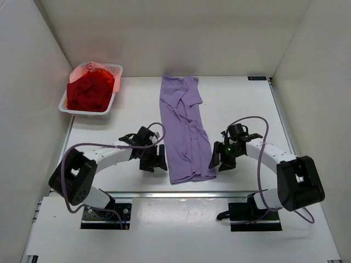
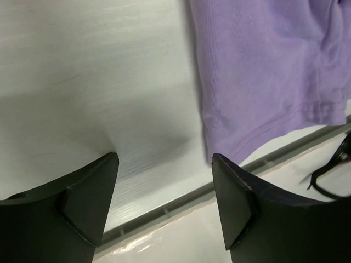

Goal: Fold and stack the t-shirts
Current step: Grab the bottom of the folded rectangular tshirt with both arms

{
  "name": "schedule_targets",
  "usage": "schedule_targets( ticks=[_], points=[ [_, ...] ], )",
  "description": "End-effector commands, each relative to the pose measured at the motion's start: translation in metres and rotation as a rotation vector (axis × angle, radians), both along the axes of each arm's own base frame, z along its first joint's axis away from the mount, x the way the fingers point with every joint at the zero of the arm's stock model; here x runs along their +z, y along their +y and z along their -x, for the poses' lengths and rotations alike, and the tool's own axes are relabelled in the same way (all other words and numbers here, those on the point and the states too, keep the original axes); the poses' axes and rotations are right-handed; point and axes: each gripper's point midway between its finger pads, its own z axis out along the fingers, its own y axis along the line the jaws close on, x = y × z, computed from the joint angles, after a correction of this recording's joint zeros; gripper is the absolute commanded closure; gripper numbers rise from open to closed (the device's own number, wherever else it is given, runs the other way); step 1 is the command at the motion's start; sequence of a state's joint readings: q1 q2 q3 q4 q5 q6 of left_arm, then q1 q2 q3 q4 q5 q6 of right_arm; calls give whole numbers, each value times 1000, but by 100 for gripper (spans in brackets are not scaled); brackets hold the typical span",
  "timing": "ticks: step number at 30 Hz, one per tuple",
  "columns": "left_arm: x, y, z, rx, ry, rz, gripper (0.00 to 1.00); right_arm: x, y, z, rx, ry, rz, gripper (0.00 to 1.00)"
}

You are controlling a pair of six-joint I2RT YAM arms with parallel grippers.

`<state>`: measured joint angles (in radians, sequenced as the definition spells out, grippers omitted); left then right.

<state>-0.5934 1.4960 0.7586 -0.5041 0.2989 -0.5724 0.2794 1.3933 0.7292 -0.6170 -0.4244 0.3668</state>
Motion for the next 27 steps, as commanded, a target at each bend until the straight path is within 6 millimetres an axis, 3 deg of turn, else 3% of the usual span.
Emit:
schedule_targets(
  ticks=[1, 4, 8, 11, 16, 22, 24, 25, 26, 27],
  points=[
    [2, -8, -14, 101, -96, 36, 20, 15, 24, -8, -77, -52, -129, 48],
    [7, -18, -14, 122, -95, 66, 19, 10, 20, 0, -127, -48, -135, 48],
    [7, -46, 2, 97, -67, 107, 19, 7, 23, 9, -139, -26, -154, 54],
    [13, -49, 3, 98, -69, 104, 21, 4, 24, 12, -142, -14, -158, 58],
    [10, -53, 28, 67, 1, 113, 27, 1, 28, 28, -122, 24, -151, 57],
    [7, -58, 30, 82, 17, 114, 51, -4, 33, 44, -104, 66, -158, 57],
    [10, -62, 29, 76, 14, 137, 76, -8, 35, 48, -94, 70, -155, 69],
    [10, -63, 31, 78, 20, 137, 95, -8, 37, 51, -91, 75, -163, 87],
    [12, -63, 32, 67, 19, 136, 100, -5, 38, 49, -93, 66, -167, 99],
    [11, -59, 34, 62, 13, 125, 100, -6, 38, 52, -94, 69, -166, 100]
  ],
)
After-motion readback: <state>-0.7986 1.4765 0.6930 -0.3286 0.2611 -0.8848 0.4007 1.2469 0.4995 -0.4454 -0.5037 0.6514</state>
